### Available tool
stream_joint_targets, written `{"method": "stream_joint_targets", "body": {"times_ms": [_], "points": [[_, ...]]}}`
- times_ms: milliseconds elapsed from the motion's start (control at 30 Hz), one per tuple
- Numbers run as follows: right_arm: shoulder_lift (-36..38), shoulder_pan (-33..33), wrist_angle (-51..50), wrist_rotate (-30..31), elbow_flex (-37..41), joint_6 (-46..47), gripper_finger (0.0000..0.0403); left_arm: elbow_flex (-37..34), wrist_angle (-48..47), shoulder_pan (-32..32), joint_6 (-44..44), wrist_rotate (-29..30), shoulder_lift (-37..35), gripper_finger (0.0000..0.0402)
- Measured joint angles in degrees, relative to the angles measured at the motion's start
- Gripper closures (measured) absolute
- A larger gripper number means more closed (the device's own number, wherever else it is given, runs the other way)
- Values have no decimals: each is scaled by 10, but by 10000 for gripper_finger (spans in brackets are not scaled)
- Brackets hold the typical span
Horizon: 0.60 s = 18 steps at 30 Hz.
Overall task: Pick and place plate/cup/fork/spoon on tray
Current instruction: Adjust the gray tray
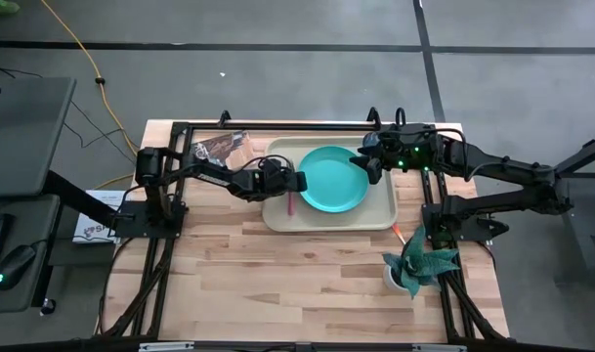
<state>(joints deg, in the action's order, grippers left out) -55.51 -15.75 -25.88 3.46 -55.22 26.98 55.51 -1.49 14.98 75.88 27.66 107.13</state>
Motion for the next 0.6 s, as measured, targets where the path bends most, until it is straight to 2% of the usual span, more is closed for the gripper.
{"method": "stream_joint_targets", "body": {"times_ms": [333, 467, 600], "points": [[0, 0, 0, 0, 0, 2, 183, 0, -6, 5, -9, -2, -1, 325], [0, 0, 1, 0, 0, 2, 183, 0, -44, 27, -78, -9, -33, 319], [0, 0, 7, 0, 0, 0, 183, 0, -114, 47, -141, 48, -98, 316]]}}
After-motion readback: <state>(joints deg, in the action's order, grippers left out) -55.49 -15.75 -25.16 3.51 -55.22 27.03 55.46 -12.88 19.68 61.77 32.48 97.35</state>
